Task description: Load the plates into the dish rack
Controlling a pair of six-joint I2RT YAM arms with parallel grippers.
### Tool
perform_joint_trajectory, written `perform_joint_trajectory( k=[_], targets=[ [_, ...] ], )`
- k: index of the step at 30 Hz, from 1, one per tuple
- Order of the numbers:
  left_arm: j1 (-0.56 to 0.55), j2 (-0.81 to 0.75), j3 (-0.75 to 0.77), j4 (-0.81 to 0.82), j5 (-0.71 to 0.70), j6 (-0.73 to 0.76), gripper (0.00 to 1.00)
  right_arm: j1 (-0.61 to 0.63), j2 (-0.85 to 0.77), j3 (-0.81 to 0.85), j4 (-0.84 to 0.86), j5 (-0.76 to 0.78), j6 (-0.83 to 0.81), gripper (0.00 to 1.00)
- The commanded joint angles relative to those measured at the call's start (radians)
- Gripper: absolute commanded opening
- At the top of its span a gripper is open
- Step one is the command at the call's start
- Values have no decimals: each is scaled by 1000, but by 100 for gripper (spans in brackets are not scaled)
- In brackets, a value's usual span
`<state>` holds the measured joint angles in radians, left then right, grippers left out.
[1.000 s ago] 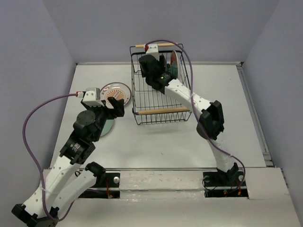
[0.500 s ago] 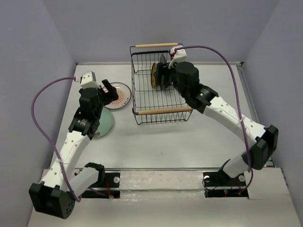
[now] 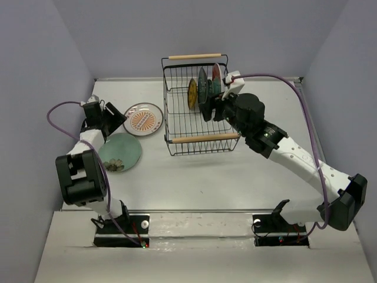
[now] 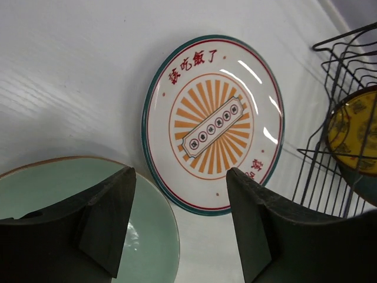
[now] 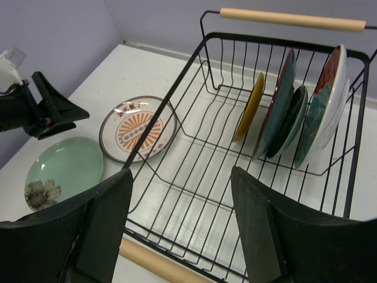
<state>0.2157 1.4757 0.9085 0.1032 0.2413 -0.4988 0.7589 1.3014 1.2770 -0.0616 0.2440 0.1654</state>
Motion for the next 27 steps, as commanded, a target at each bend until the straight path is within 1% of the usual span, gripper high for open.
perform_joint_trajectory(
  k=[1,5,8,14,17,20,23,27],
  targets=[
    [22,131,119,18,87,35,70,0,-42,-36,49,-23,-6,73],
    [25,256,211,-17,98,80,66,0,-50,-53,49,-20,-7,72],
    [27,307,254,-33,56,109,66,0,-47,-53,49,-32,-10,72],
    [34,397,332,-74,44,141,64,0,-27,-42,51,-35,-15,72],
    [34,445,365,-85,68,157,62,0,-18,-41,82,-40,-10,72],
    [34,494,392,-94,147,172,60,0,-4,-42,86,-43,-4,71],
    [36,529,408,-97,182,181,59,0,9,-42,88,-46,5,71],
    [34,566,415,-97,216,189,53,0,25,-38,88,-52,5,71]
  ],
)
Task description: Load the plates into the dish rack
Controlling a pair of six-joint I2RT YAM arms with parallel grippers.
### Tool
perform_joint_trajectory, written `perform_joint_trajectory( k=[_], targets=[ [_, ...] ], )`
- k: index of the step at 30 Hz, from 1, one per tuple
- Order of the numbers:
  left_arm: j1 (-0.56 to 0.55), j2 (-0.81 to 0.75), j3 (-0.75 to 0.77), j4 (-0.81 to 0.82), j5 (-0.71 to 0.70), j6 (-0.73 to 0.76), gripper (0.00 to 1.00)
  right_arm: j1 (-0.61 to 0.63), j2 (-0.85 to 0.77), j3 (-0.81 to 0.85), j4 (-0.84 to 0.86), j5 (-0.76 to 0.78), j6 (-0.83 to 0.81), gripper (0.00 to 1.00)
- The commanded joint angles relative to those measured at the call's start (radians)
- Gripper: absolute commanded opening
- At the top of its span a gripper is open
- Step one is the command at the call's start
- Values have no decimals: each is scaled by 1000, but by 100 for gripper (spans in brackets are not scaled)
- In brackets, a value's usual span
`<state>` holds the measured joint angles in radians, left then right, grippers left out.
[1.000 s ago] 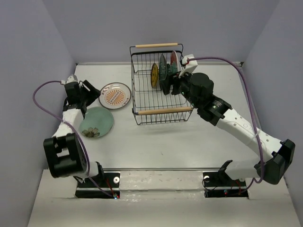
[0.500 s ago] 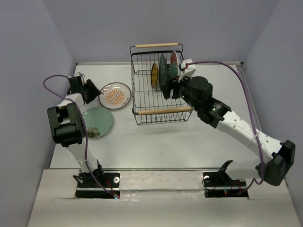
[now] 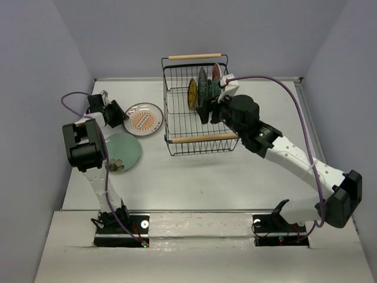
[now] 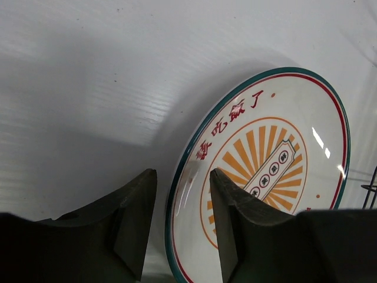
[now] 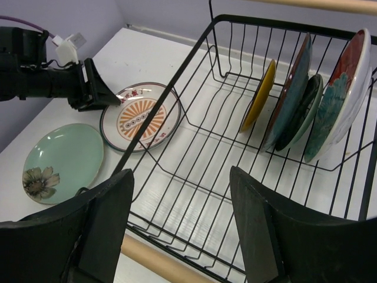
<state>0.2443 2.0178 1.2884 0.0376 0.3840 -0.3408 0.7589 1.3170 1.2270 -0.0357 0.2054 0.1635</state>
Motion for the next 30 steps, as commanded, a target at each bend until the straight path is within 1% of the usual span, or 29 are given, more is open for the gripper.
perform_joint_trajectory(
  k=[1,3,4,7,11,12,15,17,18,19,20,21,22,24,25,27,28,30],
  targets=[
    [6,33,40,-31,75,28,49,0,16,14,60,-15,8,71],
    [6,39,40,-22,81,28,42,0,24,14,63,-18,13,71],
    [6,39,45,-21,81,28,30,0,33,14,65,-23,14,71],
    [10,22,49,-15,61,22,6,0,51,19,66,-31,14,71],
    [36,-45,22,27,49,-24,6,0,65,35,68,-55,11,71],
    [42,-62,12,48,40,-59,6,0,68,38,69,-60,11,71],
    [44,-146,-17,68,-10,-98,6,0,83,58,76,-98,8,72],
    [44,-240,-41,88,-45,-132,6,0,94,81,77,-162,2,74],
    [44,-308,-61,105,-78,-141,6,0,103,97,77,-208,1,79],
    [44,-345,-72,117,-94,-151,6,0,108,97,79,-249,-1,79],
    [44,-384,-86,133,-106,-177,6,-9,113,115,79,-273,-7,83],
    [44,-421,-99,151,-115,-190,6,-9,117,124,83,-302,-10,86],
    [44,-491,-122,180,-116,-201,6,-21,129,146,85,-364,-15,91],
    [43,-560,-139,196,-108,-214,6,-35,146,170,91,-460,-31,93],
    [43,-627,-156,206,-108,-214,6,-52,166,183,91,-554,-35,95],
    [35,-698,-175,217,-103,-210,6,-72,188,221,91,-648,-33,96],
    [33,-765,-196,225,-90,-211,6,-93,200,235,91,-757,-36,97],
    [27,-830,-208,231,-62,-214,6,-118,241,267,88,-842,-32,97]
  ],
)
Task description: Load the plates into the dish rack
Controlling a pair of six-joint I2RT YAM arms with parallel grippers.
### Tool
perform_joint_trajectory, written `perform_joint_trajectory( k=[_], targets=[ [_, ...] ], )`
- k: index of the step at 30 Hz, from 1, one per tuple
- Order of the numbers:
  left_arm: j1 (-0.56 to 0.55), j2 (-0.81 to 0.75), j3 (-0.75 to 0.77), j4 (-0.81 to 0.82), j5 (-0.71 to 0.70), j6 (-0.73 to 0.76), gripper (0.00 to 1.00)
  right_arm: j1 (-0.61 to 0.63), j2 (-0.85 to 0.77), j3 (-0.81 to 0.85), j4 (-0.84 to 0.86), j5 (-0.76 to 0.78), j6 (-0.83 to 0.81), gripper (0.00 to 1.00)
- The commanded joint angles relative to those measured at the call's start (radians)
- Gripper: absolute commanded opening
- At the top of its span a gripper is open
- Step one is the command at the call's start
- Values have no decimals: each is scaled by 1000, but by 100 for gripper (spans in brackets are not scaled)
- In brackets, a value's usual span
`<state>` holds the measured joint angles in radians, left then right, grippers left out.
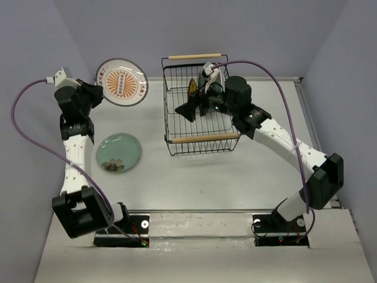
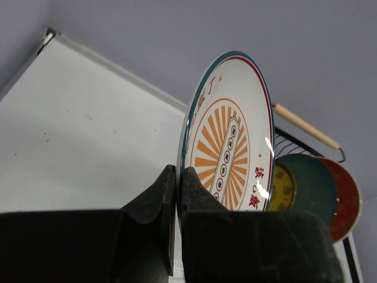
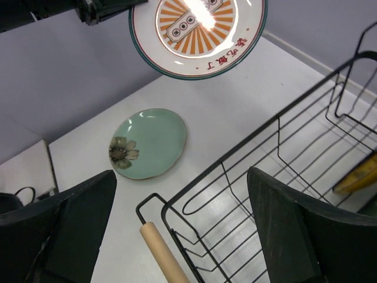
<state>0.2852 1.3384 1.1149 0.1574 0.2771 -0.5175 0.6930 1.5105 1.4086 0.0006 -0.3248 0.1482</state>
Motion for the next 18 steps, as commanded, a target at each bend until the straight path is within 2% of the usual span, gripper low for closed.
perform_joint_trajectory(
  k=[1,5,7,8,12,18],
  targets=[
    [-27,-212,-46,113,56,-36,6,-65,62,123,50,-344,-4,97],
    [-79,-321,-49,123,115,-7,6,-163,122,222,45,-492,111,98],
    [-107,-343,-62,148,210,-35,6,-174,148,268,42,-514,138,99],
    [-110,-346,-73,172,312,-62,6,-185,163,280,41,-522,143,99],
    [-138,-332,-109,301,474,-165,6,-185,191,313,29,-501,146,100],
    [-256,-298,-84,307,527,-133,6,-185,211,317,35,-522,166,100]
  ],
)
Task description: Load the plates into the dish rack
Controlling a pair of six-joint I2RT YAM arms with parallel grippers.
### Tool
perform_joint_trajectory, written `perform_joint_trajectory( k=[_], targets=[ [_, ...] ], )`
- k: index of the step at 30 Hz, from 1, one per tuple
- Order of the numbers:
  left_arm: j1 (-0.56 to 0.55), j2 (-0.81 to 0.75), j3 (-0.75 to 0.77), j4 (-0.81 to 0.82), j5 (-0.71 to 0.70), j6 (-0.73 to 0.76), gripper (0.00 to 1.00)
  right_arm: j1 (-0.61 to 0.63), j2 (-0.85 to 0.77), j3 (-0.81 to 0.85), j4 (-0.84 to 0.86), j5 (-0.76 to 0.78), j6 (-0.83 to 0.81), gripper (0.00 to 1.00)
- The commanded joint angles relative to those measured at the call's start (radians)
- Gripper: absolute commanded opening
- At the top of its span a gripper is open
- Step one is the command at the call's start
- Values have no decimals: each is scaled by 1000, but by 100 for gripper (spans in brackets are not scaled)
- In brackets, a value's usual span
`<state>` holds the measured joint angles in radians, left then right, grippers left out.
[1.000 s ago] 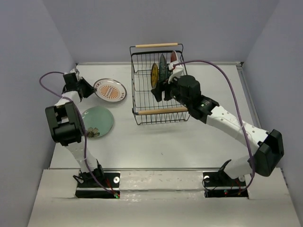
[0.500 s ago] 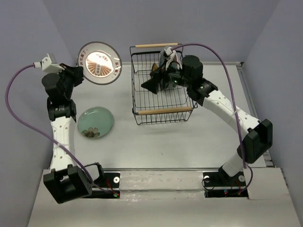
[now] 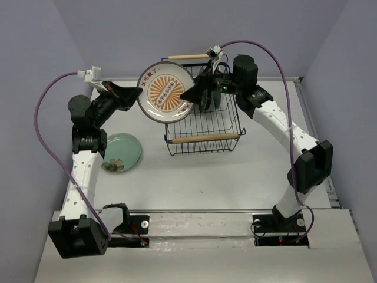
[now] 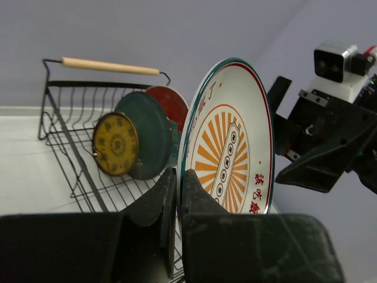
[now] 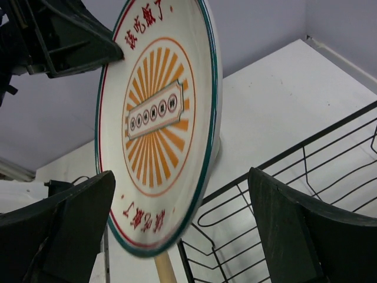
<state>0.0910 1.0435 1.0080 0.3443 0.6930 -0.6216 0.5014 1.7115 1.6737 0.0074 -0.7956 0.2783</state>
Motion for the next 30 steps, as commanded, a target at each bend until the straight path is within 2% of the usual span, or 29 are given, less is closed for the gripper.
perform_joint_trajectory(
  k=[1,3,4,6,7,8,10,11,12,13,14,16,17,20,22,23,25,26,30],
  targets=[
    [-72,7,24,121,112,-27,6,6,11,50,32,-68,42,100],
    [-86,16,21,121,112,-23,6,6,20,31,81,-97,84,88],
    [-85,21,15,122,109,-18,6,6,23,23,103,-128,103,62],
    [-117,18,4,122,103,-23,6,6,37,11,166,-149,179,27],
    [-117,9,-11,124,97,-33,16,6,40,3,184,-148,203,7],
    [-117,0,-22,124,88,-39,24,6,42,-3,201,-142,226,7],
    [-117,-40,-43,95,45,-24,48,6,36,-14,236,-102,274,7],
    [-119,-55,-45,72,4,-7,74,6,30,-12,226,-32,288,7],
    [-120,-69,-43,38,3,14,89,6,30,-9,212,13,288,7],
    [-120,-86,-40,-40,-63,37,99,6,24,-2,192,59,283,7],
    [-122,-121,-40,-71,-97,81,99,6,23,23,142,158,274,7],
    [-126,-175,-51,-139,-202,111,99,6,26,47,100,263,268,7],
    [-131,-194,-57,-168,-264,135,99,6,30,70,62,373,262,7],
    [-152,-259,-81,-203,-348,167,99,15,51,107,-10,612,240,7],
    [-198,-298,-97,-220,-429,195,99,31,68,155,-72,750,208,7],
    [-218,-307,-104,-228,-450,206,99,52,82,173,-93,900,188,7],
    [-275,-319,-114,-248,-504,236,99,74,137,246,-147,1024,133,7],
    [-295,-333,-129,-255,-515,246,99,98,161,273,-177,1144,92,7],
    [-396,-352,-163,-313,-593,301,99,149,299,395,-208,1358,1,7]
  ],
)
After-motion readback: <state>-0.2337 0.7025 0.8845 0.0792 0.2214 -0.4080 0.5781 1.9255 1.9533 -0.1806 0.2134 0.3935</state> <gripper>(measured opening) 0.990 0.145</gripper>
